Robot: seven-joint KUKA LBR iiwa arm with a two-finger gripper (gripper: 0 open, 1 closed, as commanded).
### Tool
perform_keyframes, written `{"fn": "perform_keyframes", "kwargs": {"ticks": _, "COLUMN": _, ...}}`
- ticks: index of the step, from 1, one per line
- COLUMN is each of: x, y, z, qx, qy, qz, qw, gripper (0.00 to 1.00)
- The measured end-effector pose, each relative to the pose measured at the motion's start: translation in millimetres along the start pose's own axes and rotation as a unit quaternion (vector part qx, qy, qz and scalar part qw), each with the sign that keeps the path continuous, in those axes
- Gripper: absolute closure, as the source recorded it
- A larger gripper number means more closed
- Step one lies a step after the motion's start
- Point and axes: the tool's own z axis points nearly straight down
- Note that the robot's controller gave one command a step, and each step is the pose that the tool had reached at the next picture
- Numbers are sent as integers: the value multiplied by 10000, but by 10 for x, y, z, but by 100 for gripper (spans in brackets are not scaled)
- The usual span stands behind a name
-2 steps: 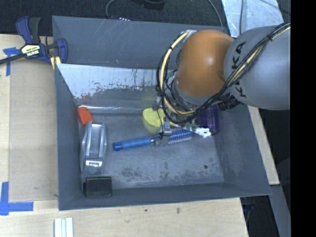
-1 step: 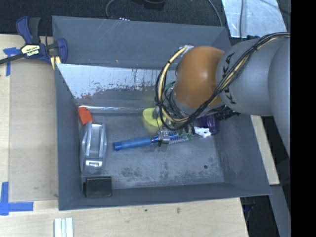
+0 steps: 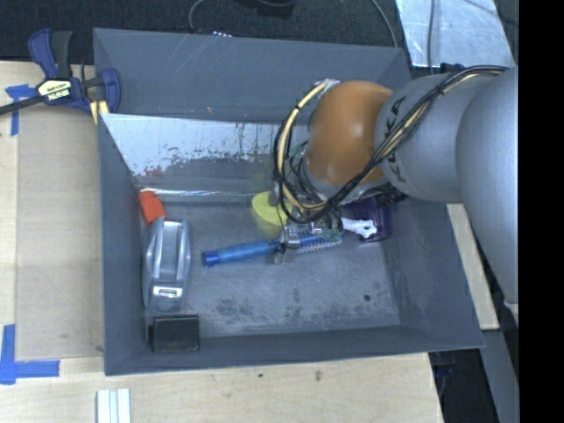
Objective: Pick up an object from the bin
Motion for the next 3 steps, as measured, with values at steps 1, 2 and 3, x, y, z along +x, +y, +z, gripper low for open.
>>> {"fn": "perform_keyframes", "kwargs": {"ticks": 1, "x": -105, "y": -39, "z": 100, "qx": -4, "qy": -34, "qz": 89, "qw": 10000, "gripper": 100}}
{"fn": "perform_keyframes", "kwargs": {"ticks": 2, "x": -57, "y": -49, "z": 69, "qx": -2, "qy": -31, "qz": 121, "qw": 9999, "gripper": 100}}
{"fn": "perform_keyframes", "kwargs": {"ticks": 3, "x": 71, "y": -51, "z": -1348, "qx": -4, "qy": -48, "qz": 72, "qw": 10000, "gripper": 100}}
